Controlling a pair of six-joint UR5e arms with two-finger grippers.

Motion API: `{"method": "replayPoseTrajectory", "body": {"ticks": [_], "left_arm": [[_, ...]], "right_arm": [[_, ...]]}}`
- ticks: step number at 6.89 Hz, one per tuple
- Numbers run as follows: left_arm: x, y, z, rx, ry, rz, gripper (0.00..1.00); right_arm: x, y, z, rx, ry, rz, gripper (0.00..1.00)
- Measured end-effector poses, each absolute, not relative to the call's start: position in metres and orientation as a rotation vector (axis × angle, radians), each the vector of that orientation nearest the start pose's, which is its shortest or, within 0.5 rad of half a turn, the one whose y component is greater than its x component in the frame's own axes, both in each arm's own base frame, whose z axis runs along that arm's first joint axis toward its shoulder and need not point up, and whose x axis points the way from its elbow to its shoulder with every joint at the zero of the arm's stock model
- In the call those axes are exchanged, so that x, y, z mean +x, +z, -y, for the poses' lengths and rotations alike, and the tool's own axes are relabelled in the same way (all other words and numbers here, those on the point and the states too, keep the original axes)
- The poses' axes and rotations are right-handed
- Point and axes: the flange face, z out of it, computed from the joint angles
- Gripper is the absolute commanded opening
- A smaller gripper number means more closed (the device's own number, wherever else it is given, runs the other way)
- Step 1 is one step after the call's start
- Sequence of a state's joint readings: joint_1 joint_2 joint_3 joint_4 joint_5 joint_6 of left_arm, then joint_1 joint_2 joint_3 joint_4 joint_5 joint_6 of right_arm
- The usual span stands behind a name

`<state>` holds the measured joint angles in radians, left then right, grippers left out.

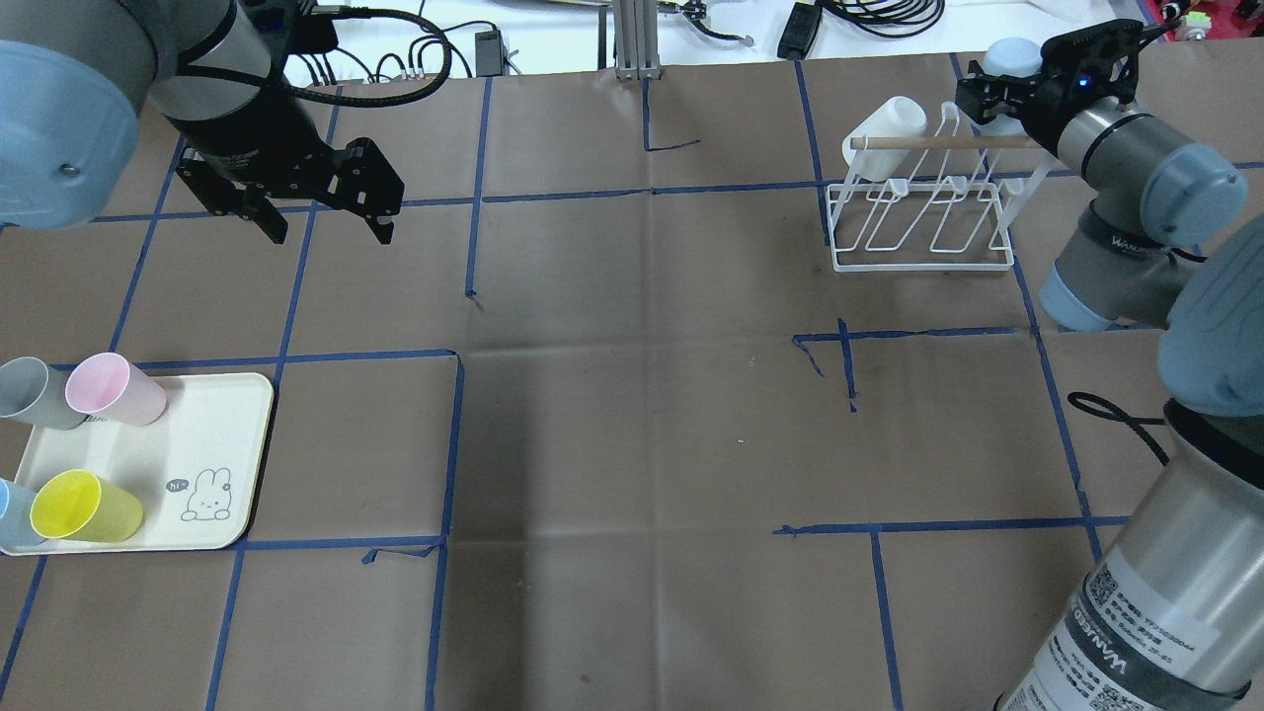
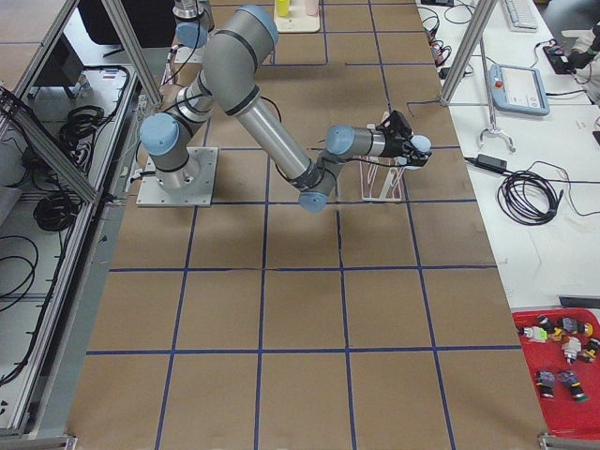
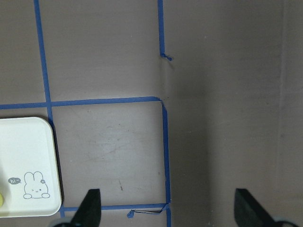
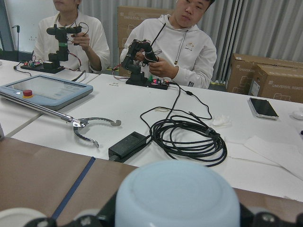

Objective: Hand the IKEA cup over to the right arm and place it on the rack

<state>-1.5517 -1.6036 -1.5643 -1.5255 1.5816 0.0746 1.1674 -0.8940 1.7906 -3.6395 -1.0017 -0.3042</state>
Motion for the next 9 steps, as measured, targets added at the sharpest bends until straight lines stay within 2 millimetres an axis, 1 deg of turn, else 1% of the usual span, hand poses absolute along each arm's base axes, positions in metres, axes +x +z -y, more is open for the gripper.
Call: {"method": "replayPoseTrajectory", "body": {"ticks": [1, 2, 3, 8, 9], "left_arm": [[-0.123, 0.480, 0.510, 0.089, -0.034, -3.128, 0.99], [-0.123, 0.481, 0.510, 0.090, -0.038, -3.128, 0.99], [-0.123, 0.482, 0.510, 0.089, -0.042, -3.128, 0.99], [-0.124, 0.486, 0.511, 0.067, -0.089, -3.127, 1.00], [-0.124, 0.486, 0.511, 0.051, -0.094, -3.128, 1.00]], "right_arm": [[-0.074, 0.247, 0.648, -0.357, -1.778, -2.480, 0.51], [-0.075, 0.248, 0.648, -0.364, -1.787, -2.485, 0.91], [-0.077, 0.249, 0.647, -0.368, -1.800, -2.489, 0.99], [-0.078, 0.255, 0.647, -0.359, -1.813, -2.488, 1.00], [-0.078, 0.258, 0.646, -0.360, -1.819, -2.486, 1.00]]}}
